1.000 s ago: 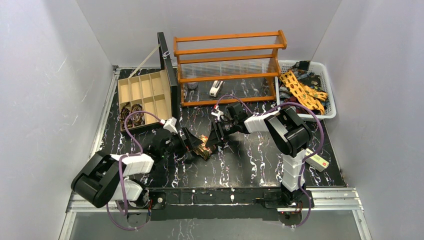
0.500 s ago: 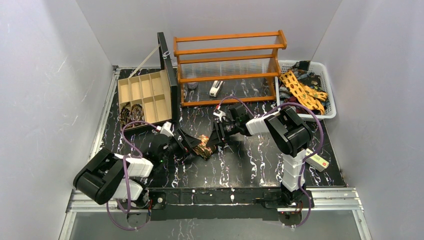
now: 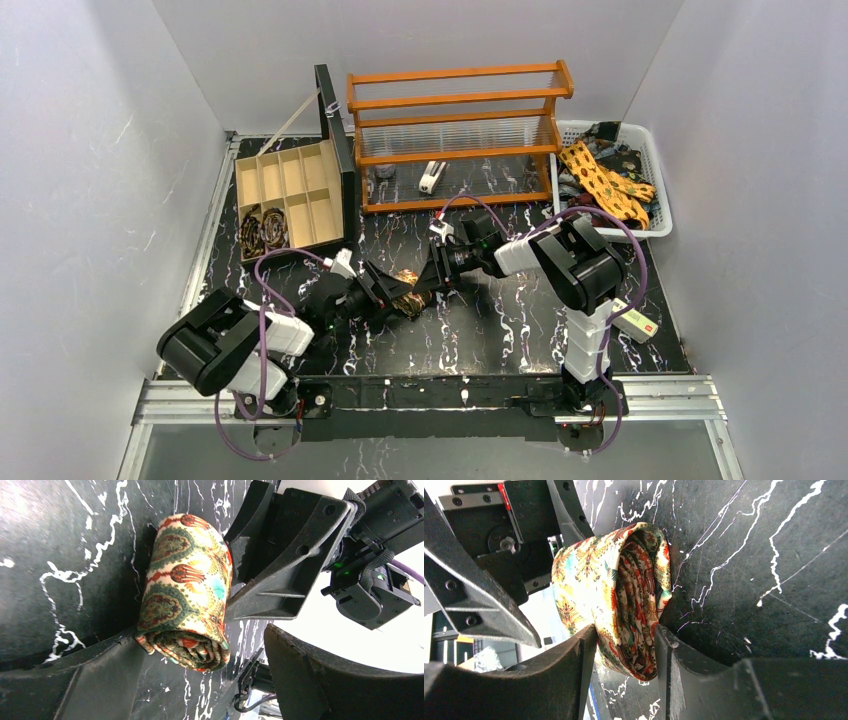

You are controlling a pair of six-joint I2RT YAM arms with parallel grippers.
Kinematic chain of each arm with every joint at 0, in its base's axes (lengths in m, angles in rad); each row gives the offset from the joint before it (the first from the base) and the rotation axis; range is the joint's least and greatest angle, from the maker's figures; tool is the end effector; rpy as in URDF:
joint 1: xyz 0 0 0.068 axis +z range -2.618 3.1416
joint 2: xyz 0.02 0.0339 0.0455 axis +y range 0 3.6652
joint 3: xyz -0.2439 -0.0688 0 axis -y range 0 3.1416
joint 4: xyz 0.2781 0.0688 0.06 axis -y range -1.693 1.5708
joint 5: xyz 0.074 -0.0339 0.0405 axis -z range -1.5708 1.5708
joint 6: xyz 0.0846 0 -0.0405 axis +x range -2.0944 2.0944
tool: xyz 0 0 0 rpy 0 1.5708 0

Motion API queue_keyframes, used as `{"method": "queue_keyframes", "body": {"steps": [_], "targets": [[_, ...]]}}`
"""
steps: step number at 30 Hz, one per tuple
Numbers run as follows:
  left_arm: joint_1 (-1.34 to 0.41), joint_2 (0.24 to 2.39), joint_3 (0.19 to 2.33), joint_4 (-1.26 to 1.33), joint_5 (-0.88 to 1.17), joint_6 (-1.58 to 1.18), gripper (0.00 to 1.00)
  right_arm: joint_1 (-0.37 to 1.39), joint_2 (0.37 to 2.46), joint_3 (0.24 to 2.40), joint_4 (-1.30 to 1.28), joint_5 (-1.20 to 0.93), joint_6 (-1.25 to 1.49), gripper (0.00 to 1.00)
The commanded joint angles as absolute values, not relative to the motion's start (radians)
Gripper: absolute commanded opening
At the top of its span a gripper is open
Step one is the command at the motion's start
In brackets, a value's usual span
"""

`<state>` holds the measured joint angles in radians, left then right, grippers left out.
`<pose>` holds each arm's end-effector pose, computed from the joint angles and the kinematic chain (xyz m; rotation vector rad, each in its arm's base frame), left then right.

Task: Roll the ties
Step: Roll the tie at the center of the board.

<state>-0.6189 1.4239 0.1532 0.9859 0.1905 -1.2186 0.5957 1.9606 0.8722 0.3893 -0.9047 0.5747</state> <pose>0.2143 -0.1723 0.0627 -0.4796 2.0634 -1.3808 0.2867 0.2747 0.0393 -0.5715 2.4076 1.5985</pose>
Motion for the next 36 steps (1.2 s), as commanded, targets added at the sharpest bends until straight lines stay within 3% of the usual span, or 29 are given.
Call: {"method": "queue_keyframes", "body": {"steps": [1,18,26,36], "targets": [[-0.682,1.464,0.115,0.918,0.103,-1.270,0.83,0.598,1.959,0.830,0.344,-0.815,0.552,0.54],[-0.704,1.532,0.121,0.995,0.041,-1.316,0.56,0.597,1.959,0.822,0.340,-0.832,0.550,0.55],[-0.705,1.511,0.116,0.996,0.014,-1.316,0.49,0.598,1.933,0.833,0.301,-0.835,0.540,0.58],[-0.704,1.514,0.110,0.996,-0.020,-1.315,0.48,0.583,1.869,0.878,0.305,-0.919,0.573,0.61]]}}
